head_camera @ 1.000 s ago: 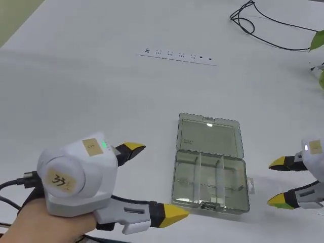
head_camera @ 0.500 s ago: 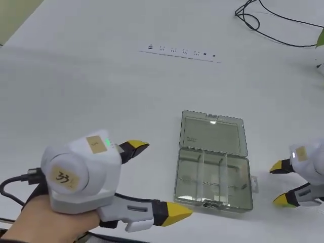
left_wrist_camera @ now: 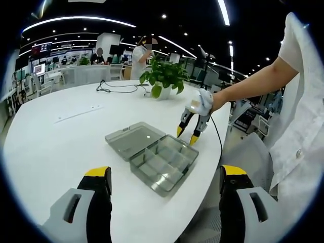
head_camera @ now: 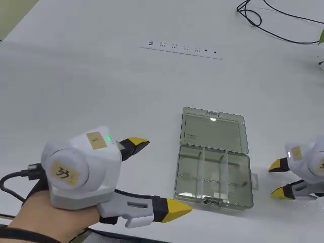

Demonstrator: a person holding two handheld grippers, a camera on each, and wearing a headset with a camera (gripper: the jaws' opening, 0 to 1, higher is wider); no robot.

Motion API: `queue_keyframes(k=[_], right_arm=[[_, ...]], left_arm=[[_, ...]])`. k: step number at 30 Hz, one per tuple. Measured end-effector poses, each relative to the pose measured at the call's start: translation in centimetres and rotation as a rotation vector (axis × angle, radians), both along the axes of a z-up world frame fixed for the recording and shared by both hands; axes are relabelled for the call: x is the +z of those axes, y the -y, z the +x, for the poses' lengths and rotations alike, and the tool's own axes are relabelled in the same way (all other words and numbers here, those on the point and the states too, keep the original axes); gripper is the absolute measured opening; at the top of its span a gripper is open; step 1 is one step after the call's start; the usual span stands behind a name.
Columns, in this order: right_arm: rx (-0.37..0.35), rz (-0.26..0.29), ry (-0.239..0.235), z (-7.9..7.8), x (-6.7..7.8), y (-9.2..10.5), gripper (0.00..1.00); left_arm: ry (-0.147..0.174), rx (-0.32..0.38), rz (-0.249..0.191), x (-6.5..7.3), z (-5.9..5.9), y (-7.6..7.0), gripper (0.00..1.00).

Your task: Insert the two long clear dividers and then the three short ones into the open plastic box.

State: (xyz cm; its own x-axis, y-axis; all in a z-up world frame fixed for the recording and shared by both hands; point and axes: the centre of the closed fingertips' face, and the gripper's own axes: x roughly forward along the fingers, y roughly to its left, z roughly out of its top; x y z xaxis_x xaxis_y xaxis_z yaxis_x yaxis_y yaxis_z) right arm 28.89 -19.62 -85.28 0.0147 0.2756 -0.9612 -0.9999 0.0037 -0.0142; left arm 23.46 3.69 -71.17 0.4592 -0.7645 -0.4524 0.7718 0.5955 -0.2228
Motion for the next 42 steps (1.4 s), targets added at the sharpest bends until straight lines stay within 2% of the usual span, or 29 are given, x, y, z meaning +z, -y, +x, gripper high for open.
queue_keyframes(k=[14,18,24,33,37,39,41,42], right_arm=[[-0.020,-0.003,0.004,0.1,-0.1,0.1,0.33],[-0.017,-0.007,0.020,0.0,0.0,0.1,0.32],[-0.033,0.014,0.048,-0.2,1.0,-0.1,0.32],[-0.048,0.067,0.118,-0.9,4.0,-1.2,0.32],[-0.049,0.096,0.160,-1.2,6.1,-2.2,0.32],[-0.050,0.124,0.181,-1.3,7.3,-3.0,0.32],[-0.049,0.147,0.198,-1.6,8.5,-3.9,0.32],[-0.049,0.157,0.204,-1.6,8.9,-4.2,0.32]], left_arm=[[0.004,0.009,-0.003,0.2,-0.1,-0.2,0.90],[0.006,0.009,-0.004,0.3,-0.1,-0.3,0.90],[0.010,0.009,-0.003,0.5,0.0,-0.2,0.89],[0.009,0.009,-0.026,1.2,0.2,0.4,0.87],[-0.006,0.012,-0.045,1.7,0.5,0.8,0.85],[-0.002,0.010,-0.051,2.0,0.6,1.1,0.84],[-0.012,0.011,-0.066,2.2,0.7,1.4,0.83],[-0.033,0.014,-0.081,2.4,0.8,1.7,0.82]])
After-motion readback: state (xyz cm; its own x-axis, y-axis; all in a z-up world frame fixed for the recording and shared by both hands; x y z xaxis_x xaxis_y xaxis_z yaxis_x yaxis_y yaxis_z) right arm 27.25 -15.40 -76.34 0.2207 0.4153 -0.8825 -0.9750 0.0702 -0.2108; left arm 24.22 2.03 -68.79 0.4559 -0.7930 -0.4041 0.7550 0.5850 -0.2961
